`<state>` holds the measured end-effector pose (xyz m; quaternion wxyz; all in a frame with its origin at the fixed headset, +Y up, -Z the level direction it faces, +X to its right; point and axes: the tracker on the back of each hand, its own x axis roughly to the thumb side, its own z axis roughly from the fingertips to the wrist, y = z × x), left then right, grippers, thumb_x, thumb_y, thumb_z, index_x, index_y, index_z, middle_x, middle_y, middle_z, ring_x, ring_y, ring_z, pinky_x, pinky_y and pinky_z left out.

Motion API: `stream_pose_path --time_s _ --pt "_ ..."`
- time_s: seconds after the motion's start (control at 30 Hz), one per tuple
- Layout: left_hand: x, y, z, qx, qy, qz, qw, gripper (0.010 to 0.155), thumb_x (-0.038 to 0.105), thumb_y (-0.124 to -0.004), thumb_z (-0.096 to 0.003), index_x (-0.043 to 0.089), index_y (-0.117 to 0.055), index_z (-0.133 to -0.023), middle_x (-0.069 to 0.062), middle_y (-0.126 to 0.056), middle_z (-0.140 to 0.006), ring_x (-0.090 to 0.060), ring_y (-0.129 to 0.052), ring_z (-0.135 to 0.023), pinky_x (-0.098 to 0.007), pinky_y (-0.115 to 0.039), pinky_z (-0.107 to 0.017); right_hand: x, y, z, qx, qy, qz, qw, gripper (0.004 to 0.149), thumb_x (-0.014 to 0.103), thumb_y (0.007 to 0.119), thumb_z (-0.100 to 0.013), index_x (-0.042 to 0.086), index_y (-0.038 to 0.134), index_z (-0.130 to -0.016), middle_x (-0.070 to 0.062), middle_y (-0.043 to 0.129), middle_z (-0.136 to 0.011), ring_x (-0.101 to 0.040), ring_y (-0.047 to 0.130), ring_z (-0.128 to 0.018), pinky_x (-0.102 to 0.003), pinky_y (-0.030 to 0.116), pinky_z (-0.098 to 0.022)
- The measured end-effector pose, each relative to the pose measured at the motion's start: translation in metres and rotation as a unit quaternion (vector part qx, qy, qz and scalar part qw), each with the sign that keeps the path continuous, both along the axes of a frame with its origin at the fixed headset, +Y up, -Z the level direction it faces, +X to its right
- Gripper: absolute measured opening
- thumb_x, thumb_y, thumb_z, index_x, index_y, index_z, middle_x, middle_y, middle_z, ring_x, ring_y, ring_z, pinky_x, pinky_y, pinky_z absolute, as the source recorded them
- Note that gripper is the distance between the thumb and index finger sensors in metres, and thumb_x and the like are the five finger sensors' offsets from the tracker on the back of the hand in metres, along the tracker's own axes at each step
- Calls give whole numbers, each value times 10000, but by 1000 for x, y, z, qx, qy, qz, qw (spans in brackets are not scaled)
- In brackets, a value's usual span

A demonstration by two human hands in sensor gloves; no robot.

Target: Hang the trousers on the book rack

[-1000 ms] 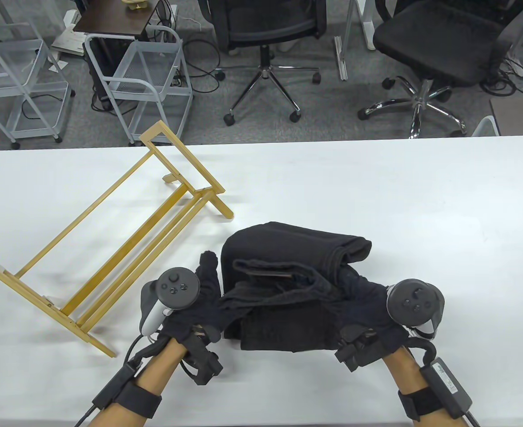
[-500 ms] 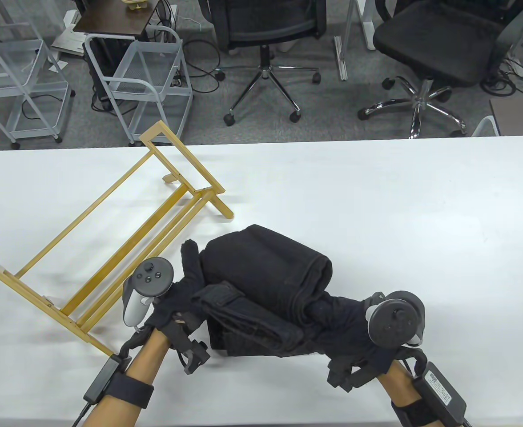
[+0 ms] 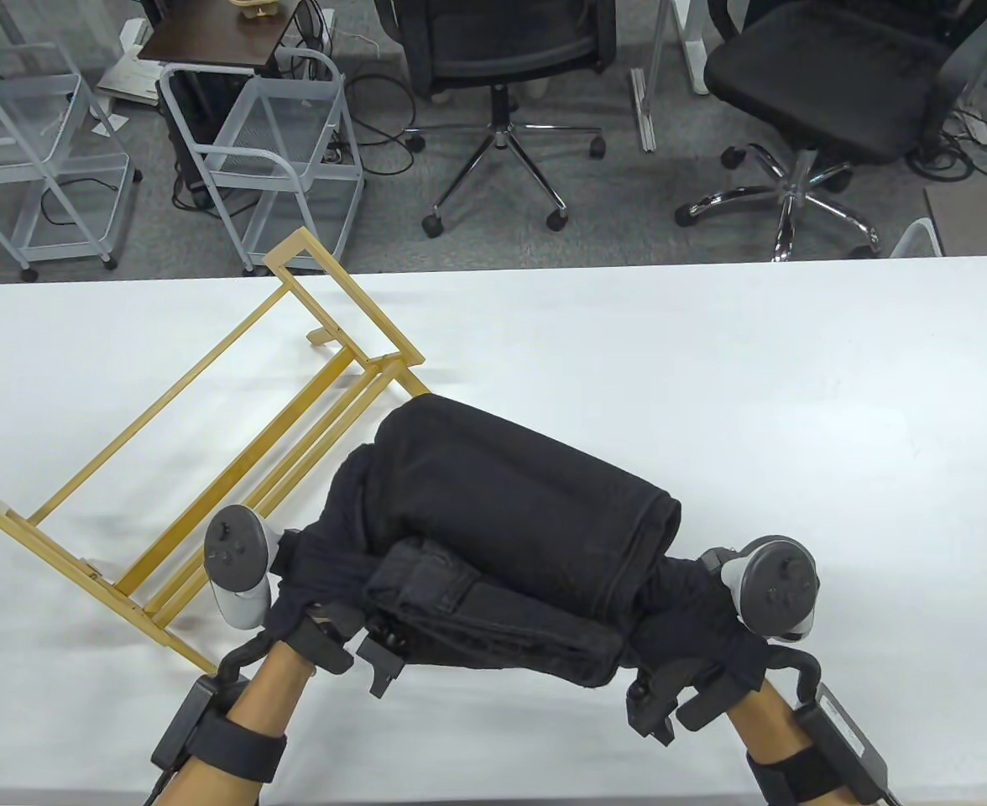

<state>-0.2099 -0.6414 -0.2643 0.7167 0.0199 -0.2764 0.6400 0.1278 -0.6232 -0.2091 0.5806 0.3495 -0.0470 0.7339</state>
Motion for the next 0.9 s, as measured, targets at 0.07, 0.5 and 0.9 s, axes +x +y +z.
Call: stream_pose_path --time_s 0.07,0.5,0.9 --pt "0 5 5 16 22 2 1000 1137 480 -1053 -248 201 -258 -1011 92 -780 -962 -215 -1085 -625 -535 -798 -612 0 -4 -2 -17 3 -9 1000 556 171 869 -300 320 703 -809 -3 294 -1099 -312 919 -845 -504 847 -549" --pt "2 47 35 151 174 -70 971 977 411 -1047 -309 225 -377 -996 123 -917 -802 -176 -1086 -392 -454 -860 -546 2 -55 -31 -192 -53 -23 980 847 271 885 -344 46 380 -986 -293 256 -1061 -453 802 -856 -590 748 -554" --pt "-3 84 36 183 267 -105 940 941 356 -1061 -314 199 -426 -990 84 -930 -791 -202 -1092 -293 -452 -927 -471 3 -70 -43 -246 -83 79 963 1110 482 854 -383 -68 74 -949 -397 11 -974 -621 458 -923 -738 507 -574"
